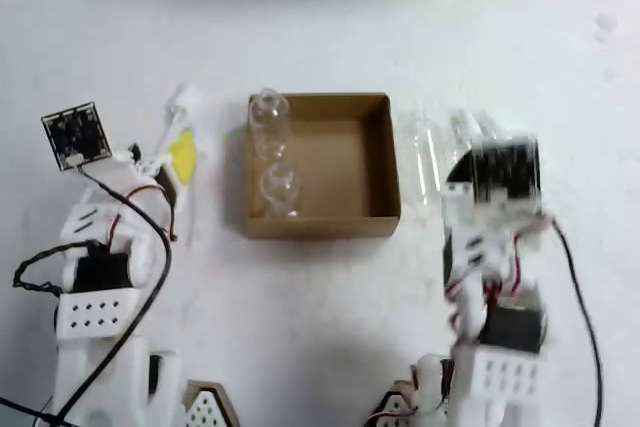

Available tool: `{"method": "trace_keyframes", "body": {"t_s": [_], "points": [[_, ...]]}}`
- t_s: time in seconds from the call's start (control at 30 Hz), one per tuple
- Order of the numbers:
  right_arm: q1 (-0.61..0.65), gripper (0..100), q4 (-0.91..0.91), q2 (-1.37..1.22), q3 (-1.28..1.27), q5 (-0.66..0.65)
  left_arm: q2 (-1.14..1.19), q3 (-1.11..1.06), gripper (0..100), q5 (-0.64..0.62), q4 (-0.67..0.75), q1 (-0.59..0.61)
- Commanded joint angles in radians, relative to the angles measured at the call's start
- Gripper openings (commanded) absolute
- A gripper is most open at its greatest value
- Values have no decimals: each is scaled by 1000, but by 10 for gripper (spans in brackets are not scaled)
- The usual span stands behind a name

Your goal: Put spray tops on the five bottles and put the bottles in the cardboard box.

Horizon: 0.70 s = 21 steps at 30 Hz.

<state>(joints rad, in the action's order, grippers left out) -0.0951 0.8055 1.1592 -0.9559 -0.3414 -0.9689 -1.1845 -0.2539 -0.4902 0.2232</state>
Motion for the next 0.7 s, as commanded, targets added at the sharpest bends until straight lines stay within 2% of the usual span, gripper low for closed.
{"method": "trace_keyframes", "body": {"t_s": [0.0, 0.17, 0.27, 0.47, 0.6, 0.67], "points": [[15, 122, 156, -375, 399, -31, -25, 6, 268, -12, 32, 8], [18, 120, 466, -800, 908, -25, -25, 8, 268, -12, 32, 8], [70, 120, 581, -1041, 1142, -26, -25, 8, 268, 6, 32, 8], [156, 115, 618, -1463, 1488, -25, -25, 8, 268, 43, 32, 8], [160, 7, 618, -1669, 1705, -25, -25, 6, 268, 43, 34, 8], [156, 36, 619, -1750, 1800, -25, -25, 6, 268, 43, 34, 8]]}}
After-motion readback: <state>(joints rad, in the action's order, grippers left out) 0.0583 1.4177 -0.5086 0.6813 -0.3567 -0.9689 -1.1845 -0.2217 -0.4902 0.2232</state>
